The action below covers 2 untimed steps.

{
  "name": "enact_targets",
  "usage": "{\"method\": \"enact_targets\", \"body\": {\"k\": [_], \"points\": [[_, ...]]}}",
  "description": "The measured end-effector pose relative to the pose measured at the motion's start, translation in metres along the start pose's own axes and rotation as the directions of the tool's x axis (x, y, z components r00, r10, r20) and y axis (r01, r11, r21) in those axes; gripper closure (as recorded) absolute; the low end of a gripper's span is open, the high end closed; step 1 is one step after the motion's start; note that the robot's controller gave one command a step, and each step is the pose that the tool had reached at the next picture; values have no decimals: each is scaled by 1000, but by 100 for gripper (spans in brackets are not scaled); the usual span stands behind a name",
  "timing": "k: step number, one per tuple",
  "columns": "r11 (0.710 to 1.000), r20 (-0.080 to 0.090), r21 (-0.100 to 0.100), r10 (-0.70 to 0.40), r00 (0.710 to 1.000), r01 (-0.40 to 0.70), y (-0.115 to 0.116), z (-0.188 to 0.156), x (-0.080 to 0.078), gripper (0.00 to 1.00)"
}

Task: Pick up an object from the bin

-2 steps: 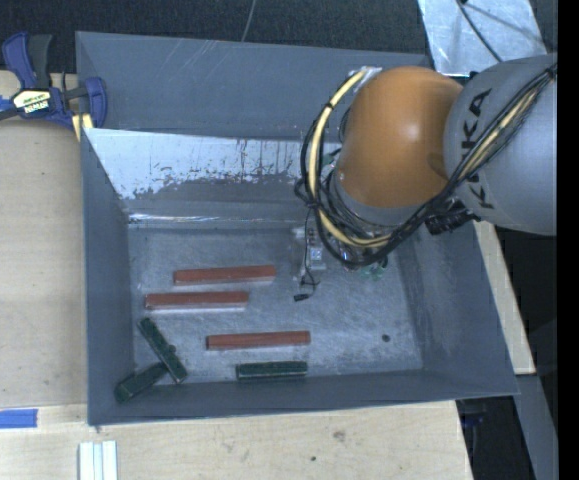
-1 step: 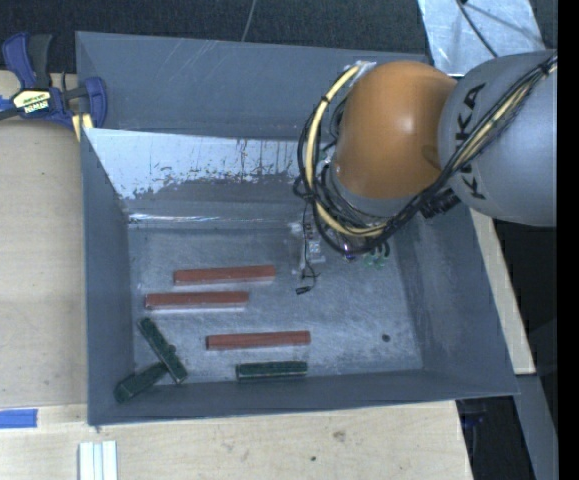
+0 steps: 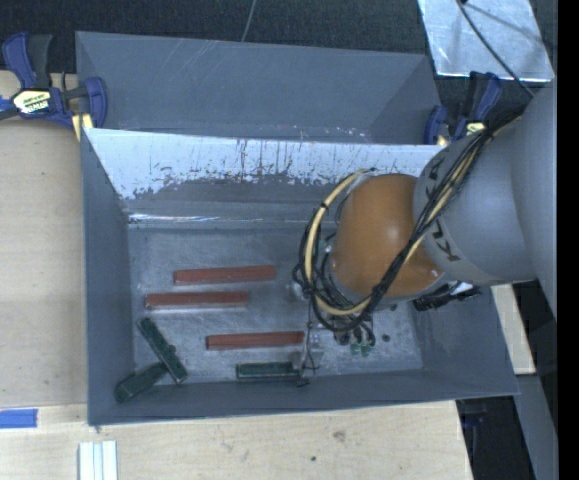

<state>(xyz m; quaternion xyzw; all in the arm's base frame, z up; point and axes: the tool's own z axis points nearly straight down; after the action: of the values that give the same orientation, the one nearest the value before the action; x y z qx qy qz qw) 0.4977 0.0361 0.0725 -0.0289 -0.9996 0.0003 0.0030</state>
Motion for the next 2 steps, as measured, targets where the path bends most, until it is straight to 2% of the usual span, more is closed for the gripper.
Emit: {"method": "enact_targets", "body": {"k": [1, 2], "points": [[1000, 9, -1, -2, 1000, 2, 1, -3, -3, 100], [1000, 9, -1, -2, 1000, 2, 1, -3, -3, 100]]}}
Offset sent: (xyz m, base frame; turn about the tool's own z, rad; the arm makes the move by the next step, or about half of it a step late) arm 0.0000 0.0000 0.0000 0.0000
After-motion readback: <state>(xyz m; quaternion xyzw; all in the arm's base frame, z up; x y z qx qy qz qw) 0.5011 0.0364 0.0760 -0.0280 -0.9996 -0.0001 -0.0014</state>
